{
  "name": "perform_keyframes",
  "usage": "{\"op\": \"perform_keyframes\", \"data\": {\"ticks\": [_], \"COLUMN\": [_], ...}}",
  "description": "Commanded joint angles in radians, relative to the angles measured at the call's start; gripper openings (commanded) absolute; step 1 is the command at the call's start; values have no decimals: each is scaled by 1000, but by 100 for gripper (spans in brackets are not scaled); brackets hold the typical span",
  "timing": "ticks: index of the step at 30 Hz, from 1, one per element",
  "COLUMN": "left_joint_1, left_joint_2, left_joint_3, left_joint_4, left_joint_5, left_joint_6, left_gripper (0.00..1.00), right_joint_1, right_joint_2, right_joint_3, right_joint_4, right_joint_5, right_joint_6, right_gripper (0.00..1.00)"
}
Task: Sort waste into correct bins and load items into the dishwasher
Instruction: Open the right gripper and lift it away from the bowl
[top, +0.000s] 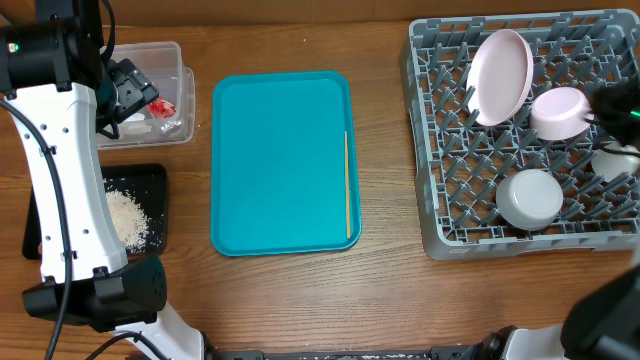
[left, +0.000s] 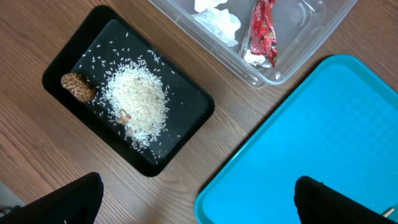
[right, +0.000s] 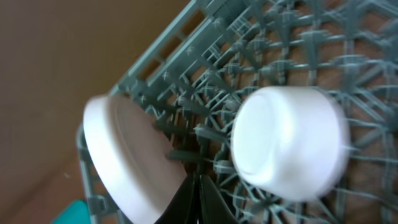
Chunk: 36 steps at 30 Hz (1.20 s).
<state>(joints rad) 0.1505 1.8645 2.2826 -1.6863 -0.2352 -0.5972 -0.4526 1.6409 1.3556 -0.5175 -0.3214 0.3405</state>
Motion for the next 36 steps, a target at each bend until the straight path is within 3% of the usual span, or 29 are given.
{"op": "perform_keyframes", "data": {"ticks": [1, 4, 9, 27, 36], "left_joint_1": [0, 0, 0, 0, 0], "left_joint_2": [-19, -19, -19, -19, -19], "left_joint_3": [-7, -7, -7, -7, -7], "left_joint_4": [0, 0, 0, 0, 0], "left_joint_5": [3, 3, 3, 3, 3], "left_joint_6": [-12, -12, -12, -12, -12], "left_gripper": [100, 100, 100, 100, 100], "right_joint_1": [129, 209, 242, 154, 146], "right_joint_2": [71, 109, 158, 235, 239], "right_joint_3": [2, 2, 2, 1, 50], "right_joint_4": [16, 29, 55, 56, -34], "right_joint_5": [346, 566, 663, 537, 699], "right_joint_6": [-88, -92, -130, -132, -130], "right_gripper": [4, 4, 4, 4, 4]}}
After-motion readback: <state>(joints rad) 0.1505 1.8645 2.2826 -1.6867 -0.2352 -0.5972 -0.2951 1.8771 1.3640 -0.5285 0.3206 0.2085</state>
